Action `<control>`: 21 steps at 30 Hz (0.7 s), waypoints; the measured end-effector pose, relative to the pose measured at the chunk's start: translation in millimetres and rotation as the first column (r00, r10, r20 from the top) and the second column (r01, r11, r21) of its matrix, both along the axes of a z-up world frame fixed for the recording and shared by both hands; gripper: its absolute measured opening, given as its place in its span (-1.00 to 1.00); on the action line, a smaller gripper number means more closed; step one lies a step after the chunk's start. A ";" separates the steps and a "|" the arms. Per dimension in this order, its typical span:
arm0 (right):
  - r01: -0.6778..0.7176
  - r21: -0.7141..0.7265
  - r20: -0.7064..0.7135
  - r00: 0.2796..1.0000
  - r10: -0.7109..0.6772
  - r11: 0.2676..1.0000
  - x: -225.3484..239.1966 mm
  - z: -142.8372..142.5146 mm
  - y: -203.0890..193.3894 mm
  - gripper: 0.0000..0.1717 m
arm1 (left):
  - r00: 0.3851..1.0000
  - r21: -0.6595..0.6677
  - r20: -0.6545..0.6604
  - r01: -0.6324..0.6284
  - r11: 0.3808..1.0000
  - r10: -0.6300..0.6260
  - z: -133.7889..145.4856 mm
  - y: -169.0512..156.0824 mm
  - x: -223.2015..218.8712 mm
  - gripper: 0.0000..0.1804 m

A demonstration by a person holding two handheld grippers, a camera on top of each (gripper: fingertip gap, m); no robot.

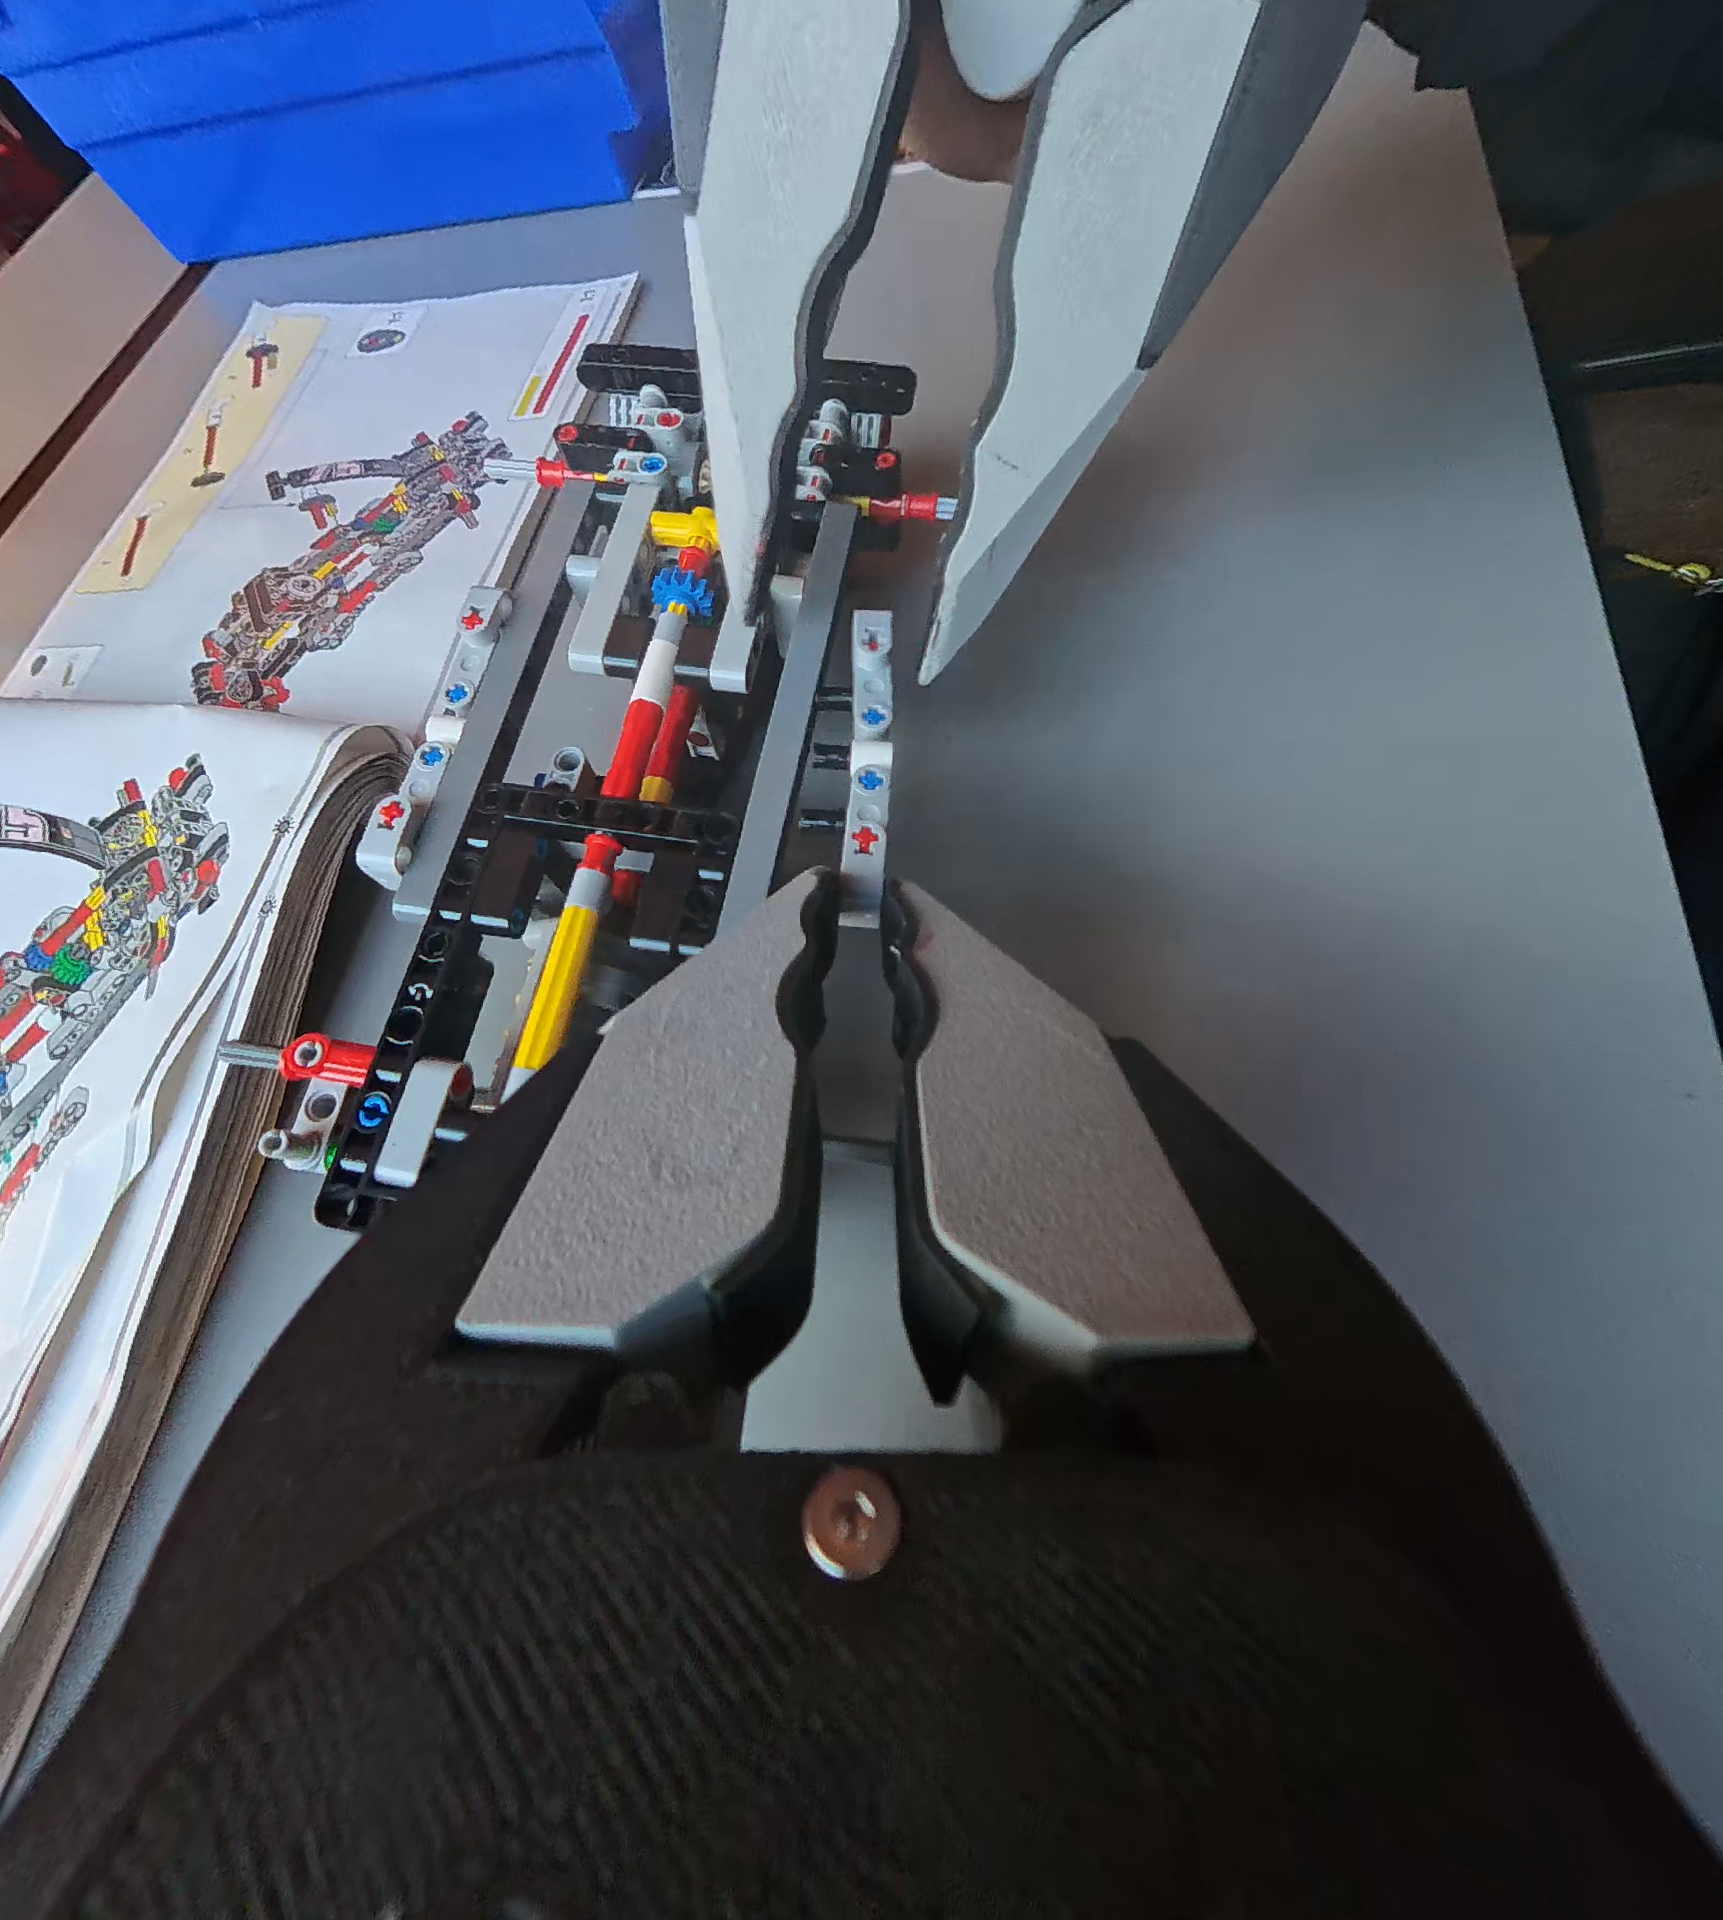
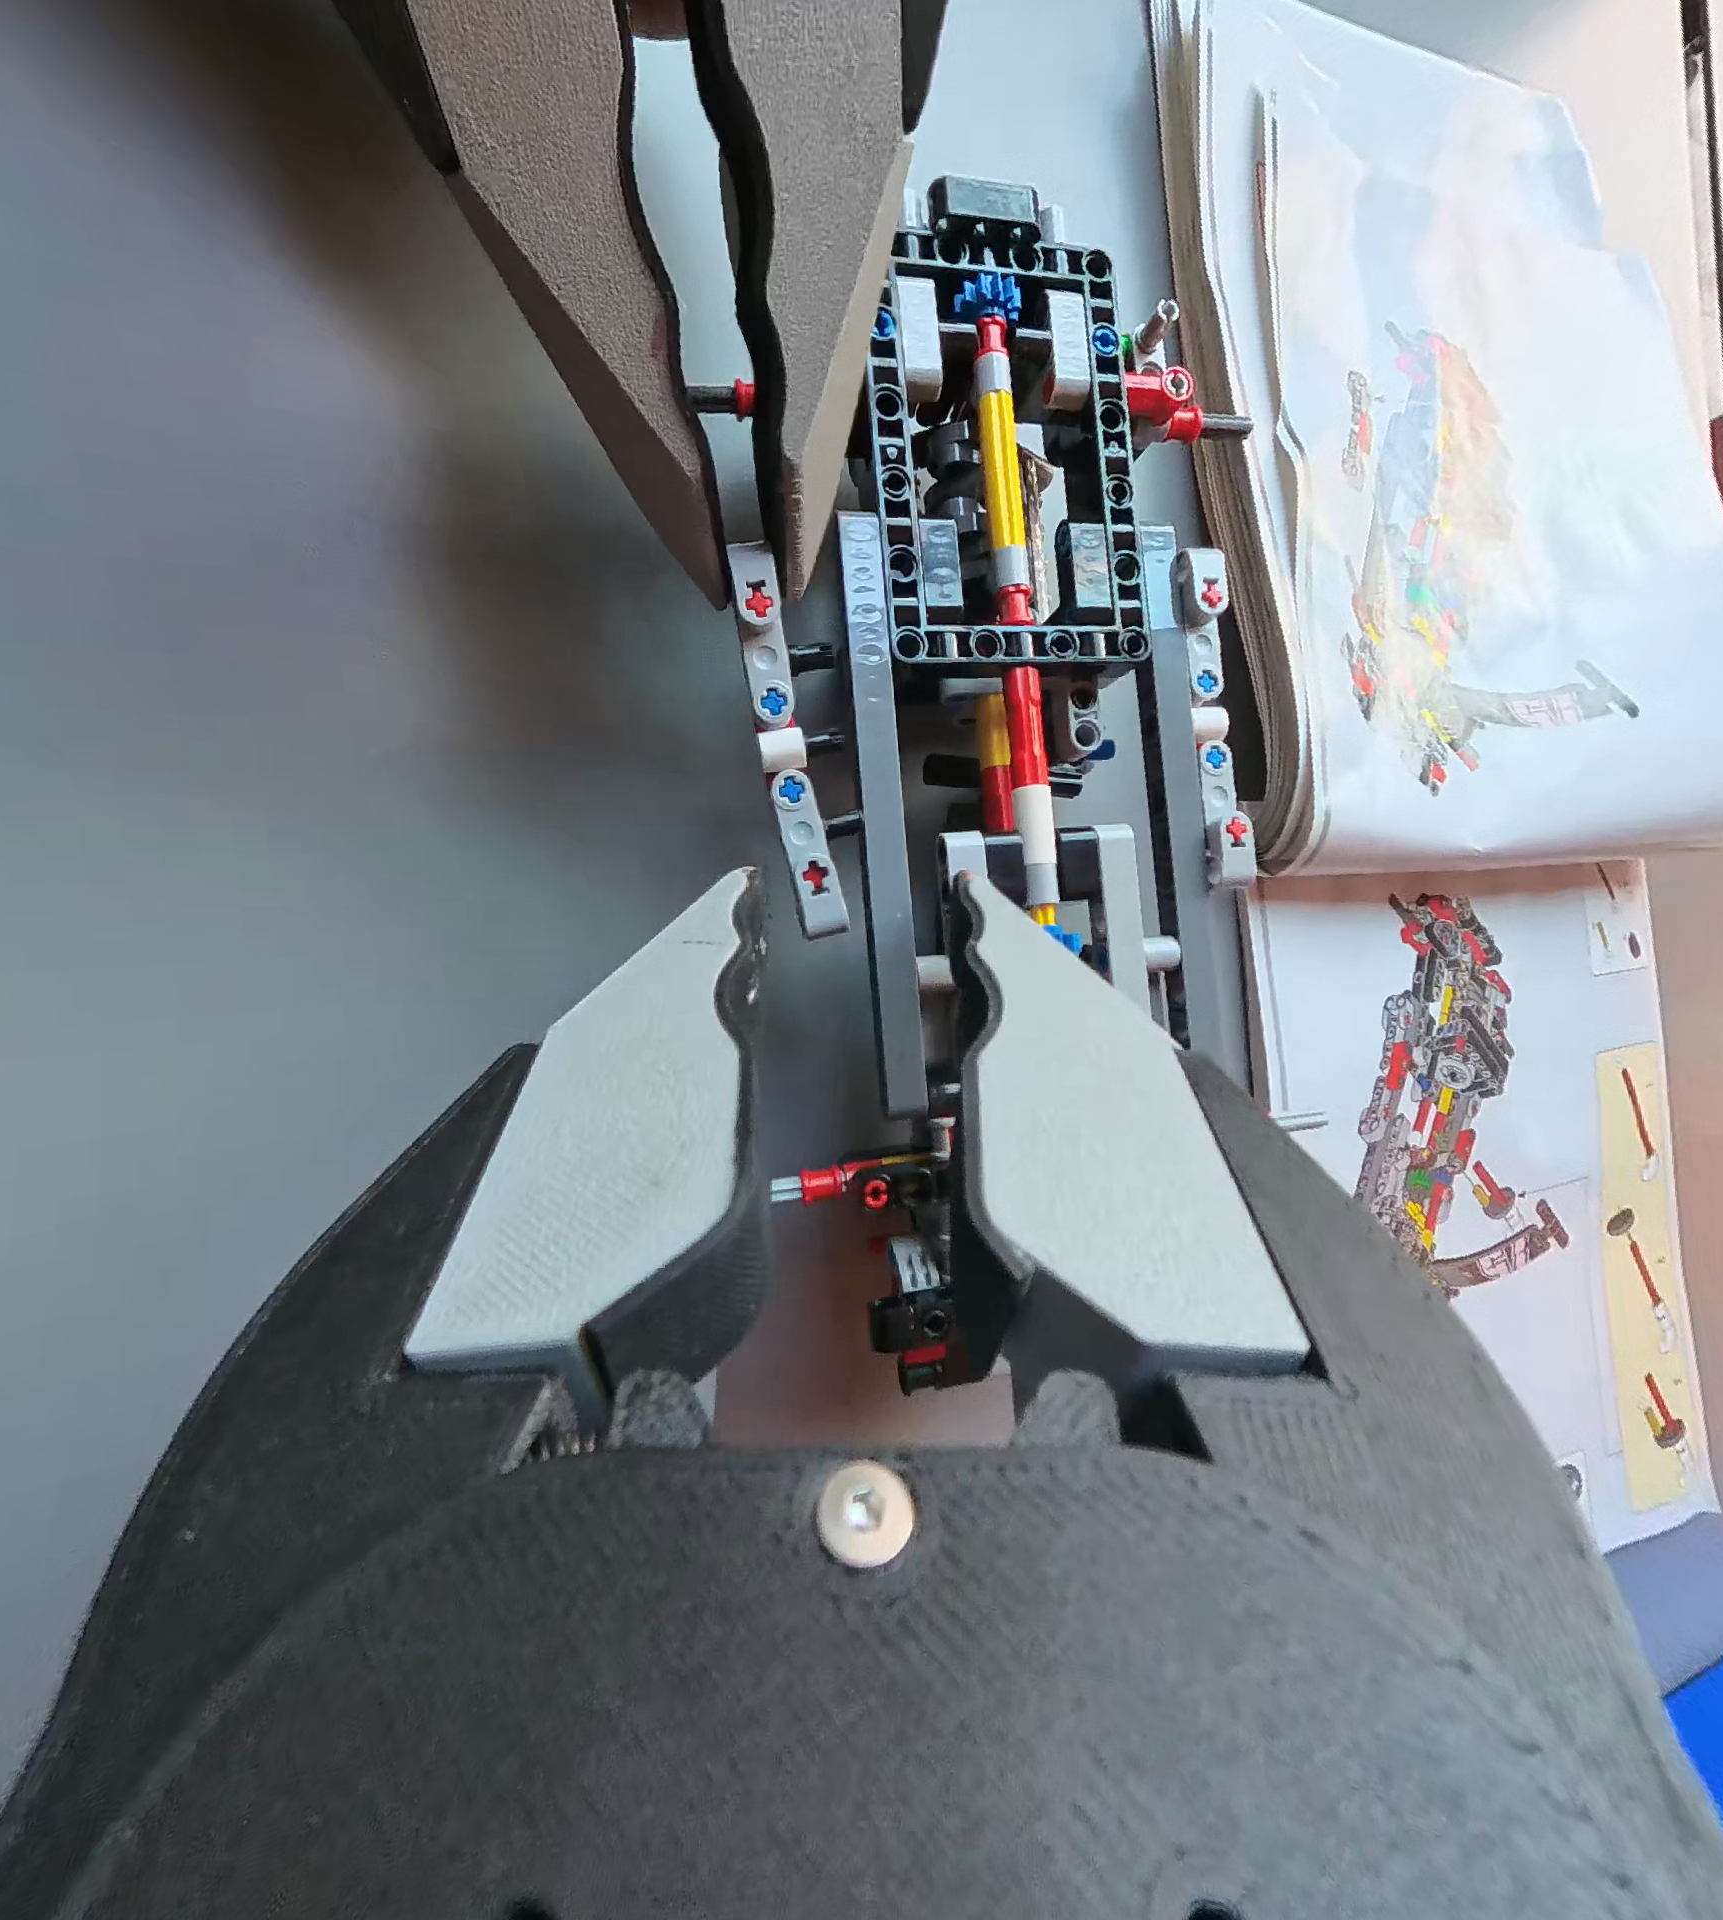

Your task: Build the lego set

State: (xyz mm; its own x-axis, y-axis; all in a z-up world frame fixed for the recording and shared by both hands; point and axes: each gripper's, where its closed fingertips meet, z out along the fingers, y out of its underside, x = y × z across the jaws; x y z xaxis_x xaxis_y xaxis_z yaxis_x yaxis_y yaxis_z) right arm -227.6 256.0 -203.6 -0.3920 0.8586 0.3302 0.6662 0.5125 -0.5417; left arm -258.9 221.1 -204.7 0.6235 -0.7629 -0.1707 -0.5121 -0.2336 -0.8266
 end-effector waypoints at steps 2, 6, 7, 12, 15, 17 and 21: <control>-0.004 0.002 0.001 1.000 0.004 1.000 -0.6 -1.9 0.9 -0.62 | 1.000 -0.008 -0.007 0.005 1.000 -0.005 -1.9 0.4 -0.1 -0.93; -0.011 -0.014 -0.008 1.000 0.011 1.000 -3.4 -1.5 1.1 -0.64 | 1.000 -0.021 -0.012 0.008 1.000 -0.008 -5.5 1.9 0.4 -0.93; -0.011 -0.015 -0.008 1.000 0.011 1.000 -3.6 -1.4 1.7 -0.64 | 1.000 -0.021 -0.011 0.008 1.000 -0.008 -5.7 2.2 0.3 -0.93; -0.016 -0.031 -0.022 1.000 0.015 0.999 -4.6 -1.3 0.9 -0.65 | 1.000 -0.016 -0.003 0.020 1.000 -0.020 -5.7 3.4 0.0 -0.93; -0.014 -0.042 -0.021 1.000 0.013 0.999 -4.2 -0.8 3.1 -0.65 | 1.000 -0.016 0.001 0.020 1.000 -0.020 -5.7 4.2 -0.2 -0.93; -0.012 -0.049 -0.015 1.000 0.011 0.999 -3.3 -0.6 4.6 -0.65 | 1.000 -0.015 0.003 0.019 1.000 -0.019 -5.8 4.1 -0.2 -0.94; -0.022 -0.053 -0.014 1.000 0.022 0.998 -2.2 -0.7 3.9 -0.62 | 1.000 -0.008 0.009 0.023 1.000 -0.023 -4.7 3.8 -0.2 -0.93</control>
